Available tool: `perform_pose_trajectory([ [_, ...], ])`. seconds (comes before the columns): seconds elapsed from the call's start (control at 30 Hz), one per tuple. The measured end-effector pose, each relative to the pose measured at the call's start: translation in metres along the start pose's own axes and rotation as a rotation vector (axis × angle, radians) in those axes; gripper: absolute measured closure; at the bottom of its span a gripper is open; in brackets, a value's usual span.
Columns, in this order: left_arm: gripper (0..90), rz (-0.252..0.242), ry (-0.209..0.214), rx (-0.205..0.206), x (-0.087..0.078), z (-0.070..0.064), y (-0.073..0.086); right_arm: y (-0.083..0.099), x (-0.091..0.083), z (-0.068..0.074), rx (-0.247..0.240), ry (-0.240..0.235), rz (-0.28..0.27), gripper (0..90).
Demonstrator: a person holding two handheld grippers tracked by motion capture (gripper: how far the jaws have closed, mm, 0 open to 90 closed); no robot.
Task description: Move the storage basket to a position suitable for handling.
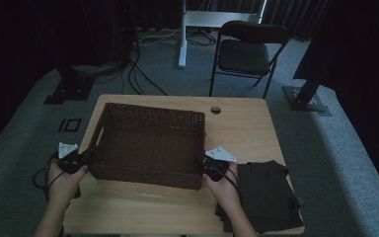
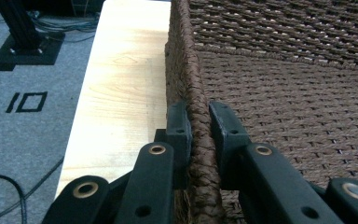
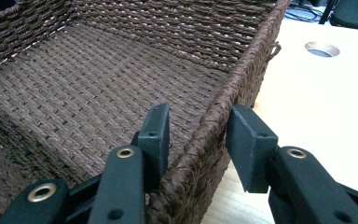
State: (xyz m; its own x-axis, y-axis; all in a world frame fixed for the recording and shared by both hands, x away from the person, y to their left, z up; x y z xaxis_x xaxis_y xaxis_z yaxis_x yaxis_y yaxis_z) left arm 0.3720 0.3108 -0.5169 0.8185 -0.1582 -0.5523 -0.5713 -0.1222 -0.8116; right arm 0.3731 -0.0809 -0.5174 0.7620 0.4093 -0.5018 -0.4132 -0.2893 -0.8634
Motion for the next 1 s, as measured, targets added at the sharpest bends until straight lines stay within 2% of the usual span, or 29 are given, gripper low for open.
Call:
perform_pose_trajectory([
  [0.07,79.8,0.002,0.001,0.0,-0.003,-0.002,0.003,0.002,-0.003,-0.001,-0.008,-0.002,0.003,60.0],
  [0.2,79.4,-0.002,0.031,-0.026,-0.01,-0.005,0.009,0.005,-0.008,-0.002,0.001,-0.021,-0.003,59.9],
  [0.37,79.4,0.001,0.005,-0.01,-0.016,-0.006,0.013,0.006,-0.009,-0.002,-0.008,-0.027,0.001,60.2],
  [0.5,79.3,0.001,0.026,-0.032,-0.021,-0.007,0.017,0.007,-0.012,-0.001,-0.006,-0.036,-0.004,60.1],
  [0.7,78.8,0.017,0.027,-0.004,-0.03,-0.009,0.022,0.01,-0.016,0.0,-0.019,-0.044,-0.001,60.1],
  [0.83,79.7,0.019,0.04,-0.016,-0.03,-0.008,0.022,0.01,-0.016,-0.002,-0.02,-0.053,0.001,60.0],
  [1.0,79.6,0.018,0.031,-0.009,-0.026,-0.01,0.02,0.008,-0.013,-0.005,-0.021,-0.055,0.003,60.0],
])
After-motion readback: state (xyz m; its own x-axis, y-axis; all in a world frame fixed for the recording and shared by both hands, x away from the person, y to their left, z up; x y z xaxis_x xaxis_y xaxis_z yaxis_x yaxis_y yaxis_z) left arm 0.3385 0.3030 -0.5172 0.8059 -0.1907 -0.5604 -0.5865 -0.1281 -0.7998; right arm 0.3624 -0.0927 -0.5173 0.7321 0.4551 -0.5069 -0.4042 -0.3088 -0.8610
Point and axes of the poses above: each handheld gripper's, and its own axes: x roughly forward along the jaws, y roughly out of its underside, z roughly to its left, the point moved 8 cm from there along x, roughly forward along the jaws, and after that the axes turned 7 degrees about -x, right-handed, at the moved point
